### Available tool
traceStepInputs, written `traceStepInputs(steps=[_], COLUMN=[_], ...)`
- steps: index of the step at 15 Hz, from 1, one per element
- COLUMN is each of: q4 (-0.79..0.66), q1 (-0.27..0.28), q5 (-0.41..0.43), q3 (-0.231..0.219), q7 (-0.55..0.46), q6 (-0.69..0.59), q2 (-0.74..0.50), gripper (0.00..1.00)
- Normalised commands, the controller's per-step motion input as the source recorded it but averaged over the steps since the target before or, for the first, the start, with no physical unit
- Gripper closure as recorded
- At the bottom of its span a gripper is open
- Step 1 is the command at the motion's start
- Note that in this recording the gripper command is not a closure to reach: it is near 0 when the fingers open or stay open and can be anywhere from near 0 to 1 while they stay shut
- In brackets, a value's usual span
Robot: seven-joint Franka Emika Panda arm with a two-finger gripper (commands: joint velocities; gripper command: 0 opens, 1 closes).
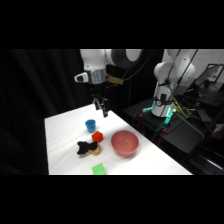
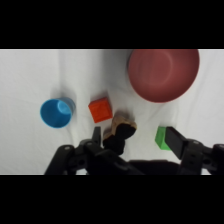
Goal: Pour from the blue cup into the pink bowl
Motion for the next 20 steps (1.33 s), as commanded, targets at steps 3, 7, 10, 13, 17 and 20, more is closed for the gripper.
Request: traceStepInputs(steps=[3,7,10,13,17,20], q4=[0.02,0.05,0.04,0.05,0.03,0.03], q1=[-0.029,-0.076,-0.115,-0.105,-0.075,-0.07], q5=[-0.027,-0.051,0.073,0.165,0.2,0.223], q3=[0.026,-0.023,-0.054,-0.046,-0.016,0.025], q7=[-0.01,-0.04,-0.15,-0.14,-0.07,-0.04], q6=[-0.02,0.03,0.21,0.33,0.45,0.38], q2=[-0.01,0.0,0.04,0.14,0.26,0.27], gripper=[0.0,0.0,0.0,0.0,0.0,0.0])
